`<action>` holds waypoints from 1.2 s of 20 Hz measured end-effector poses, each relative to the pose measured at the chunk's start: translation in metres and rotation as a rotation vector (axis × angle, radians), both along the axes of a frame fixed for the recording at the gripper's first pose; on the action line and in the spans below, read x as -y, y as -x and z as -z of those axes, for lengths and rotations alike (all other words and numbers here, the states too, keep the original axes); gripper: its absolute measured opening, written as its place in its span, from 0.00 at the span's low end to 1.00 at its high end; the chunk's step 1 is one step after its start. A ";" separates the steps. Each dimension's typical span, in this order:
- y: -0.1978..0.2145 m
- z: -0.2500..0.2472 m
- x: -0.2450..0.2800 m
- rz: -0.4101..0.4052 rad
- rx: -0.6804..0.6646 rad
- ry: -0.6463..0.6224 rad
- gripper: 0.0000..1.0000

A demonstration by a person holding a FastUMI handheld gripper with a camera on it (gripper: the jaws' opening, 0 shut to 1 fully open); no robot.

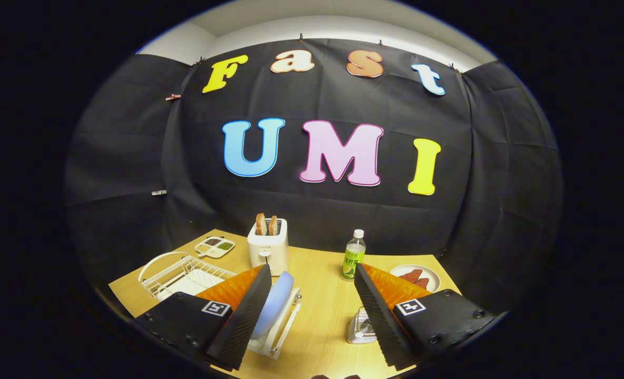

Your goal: Take the plate from the dish rack, then take the spoon from the basket and place it into the plate.

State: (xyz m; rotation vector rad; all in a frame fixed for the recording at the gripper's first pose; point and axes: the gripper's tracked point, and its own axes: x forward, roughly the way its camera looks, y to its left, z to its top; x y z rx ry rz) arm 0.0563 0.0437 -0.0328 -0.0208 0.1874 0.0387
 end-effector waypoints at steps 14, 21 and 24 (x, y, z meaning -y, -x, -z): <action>-0.058 0.119 -0.053 0.004 -0.473 0.012 0.85; -0.063 0.150 -0.050 0.130 -0.624 -0.052 0.42; -0.062 0.151 -0.047 0.189 -0.653 -0.060 0.37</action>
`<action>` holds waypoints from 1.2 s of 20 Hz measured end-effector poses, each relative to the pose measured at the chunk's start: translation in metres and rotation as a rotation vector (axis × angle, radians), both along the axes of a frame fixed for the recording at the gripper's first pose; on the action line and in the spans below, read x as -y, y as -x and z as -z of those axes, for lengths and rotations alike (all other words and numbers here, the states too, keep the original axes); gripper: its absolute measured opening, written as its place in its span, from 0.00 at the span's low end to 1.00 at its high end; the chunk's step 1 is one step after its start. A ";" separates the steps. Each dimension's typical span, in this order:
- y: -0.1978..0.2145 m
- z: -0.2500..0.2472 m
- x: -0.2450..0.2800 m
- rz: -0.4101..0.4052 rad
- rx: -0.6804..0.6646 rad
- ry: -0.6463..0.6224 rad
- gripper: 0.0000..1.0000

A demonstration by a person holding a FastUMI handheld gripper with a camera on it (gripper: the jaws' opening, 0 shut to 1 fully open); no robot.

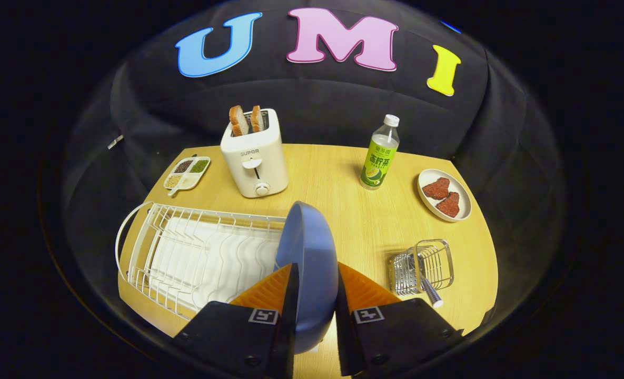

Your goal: Take the plate from the dish rack, then take the spoon from the basket and place it into the plate.

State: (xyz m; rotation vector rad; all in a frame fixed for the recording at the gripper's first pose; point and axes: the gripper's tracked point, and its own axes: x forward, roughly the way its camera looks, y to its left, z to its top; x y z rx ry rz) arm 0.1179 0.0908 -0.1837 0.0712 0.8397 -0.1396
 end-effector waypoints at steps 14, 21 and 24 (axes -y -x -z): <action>0.010 -0.024 0.001 0.128 0.024 0.158 0.29; -0.002 -0.038 -0.004 0.081 0.055 0.273 0.28; -0.006 -0.053 0.009 0.060 0.096 0.343 0.26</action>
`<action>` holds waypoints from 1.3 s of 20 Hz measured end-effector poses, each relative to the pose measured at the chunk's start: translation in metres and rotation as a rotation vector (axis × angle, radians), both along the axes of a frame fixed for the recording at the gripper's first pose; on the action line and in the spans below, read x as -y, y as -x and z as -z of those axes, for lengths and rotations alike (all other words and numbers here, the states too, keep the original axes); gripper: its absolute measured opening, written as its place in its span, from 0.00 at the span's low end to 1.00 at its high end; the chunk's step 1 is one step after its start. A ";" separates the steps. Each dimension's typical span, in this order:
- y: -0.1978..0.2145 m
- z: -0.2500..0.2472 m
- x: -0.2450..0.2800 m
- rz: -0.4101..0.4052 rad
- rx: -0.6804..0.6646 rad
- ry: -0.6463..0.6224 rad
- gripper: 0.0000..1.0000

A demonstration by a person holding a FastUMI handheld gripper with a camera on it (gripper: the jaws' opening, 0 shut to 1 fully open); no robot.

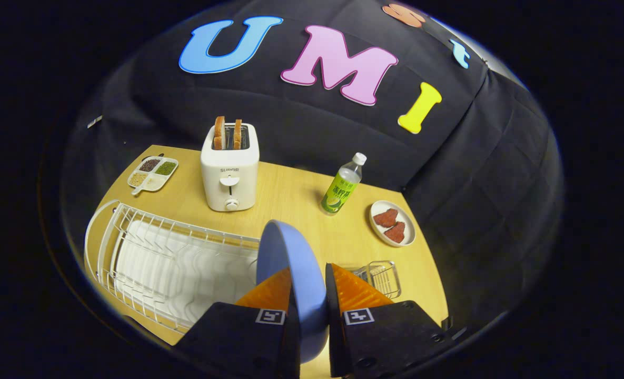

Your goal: Take the plate from the dish rack, then take the spoon from the basket and place it into the plate.

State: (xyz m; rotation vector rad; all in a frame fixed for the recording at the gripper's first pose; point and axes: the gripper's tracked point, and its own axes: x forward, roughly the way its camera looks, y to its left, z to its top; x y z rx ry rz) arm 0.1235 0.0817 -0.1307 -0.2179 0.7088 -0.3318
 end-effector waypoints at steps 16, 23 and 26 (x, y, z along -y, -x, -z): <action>0.092 -0.044 0.060 -0.006 0.142 -0.436 0.24; 0.171 -0.009 0.113 -0.016 0.093 -0.657 0.24; 0.192 0.021 0.141 -0.030 0.046 -0.715 0.24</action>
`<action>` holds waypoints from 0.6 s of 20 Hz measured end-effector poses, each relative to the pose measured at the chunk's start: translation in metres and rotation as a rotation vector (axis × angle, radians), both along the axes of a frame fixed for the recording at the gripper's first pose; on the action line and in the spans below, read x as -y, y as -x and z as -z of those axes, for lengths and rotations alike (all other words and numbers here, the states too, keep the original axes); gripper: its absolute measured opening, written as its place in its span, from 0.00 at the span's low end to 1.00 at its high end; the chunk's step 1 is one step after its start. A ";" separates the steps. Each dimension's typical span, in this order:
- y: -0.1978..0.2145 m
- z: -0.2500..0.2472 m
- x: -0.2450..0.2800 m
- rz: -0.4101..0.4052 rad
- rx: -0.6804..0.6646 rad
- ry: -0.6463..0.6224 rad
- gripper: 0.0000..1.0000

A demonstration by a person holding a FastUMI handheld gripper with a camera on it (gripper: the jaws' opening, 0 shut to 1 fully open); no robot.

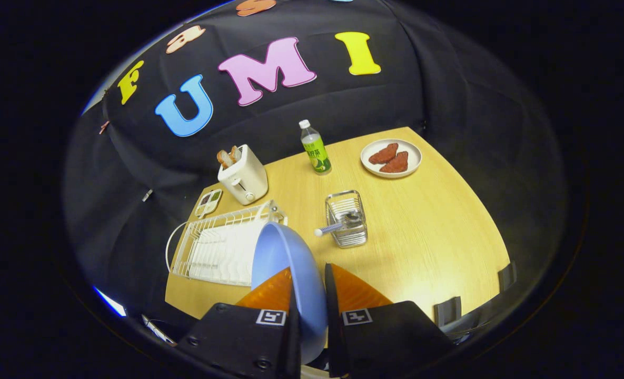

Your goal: Take the plate from the dish rack, then take the spoon from the basket and place it into the plate.

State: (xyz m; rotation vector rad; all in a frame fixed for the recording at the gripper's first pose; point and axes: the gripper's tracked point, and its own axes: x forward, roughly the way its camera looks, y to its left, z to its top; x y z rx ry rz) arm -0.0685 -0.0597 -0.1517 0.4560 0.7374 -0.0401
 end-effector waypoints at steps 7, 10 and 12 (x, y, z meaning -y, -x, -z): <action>-0.010 0.080 0.027 -0.098 -0.086 -0.173 0.24; -0.025 0.109 0.027 -0.138 -0.113 -0.199 0.24; -0.031 0.120 0.028 -0.156 -0.119 -0.189 0.24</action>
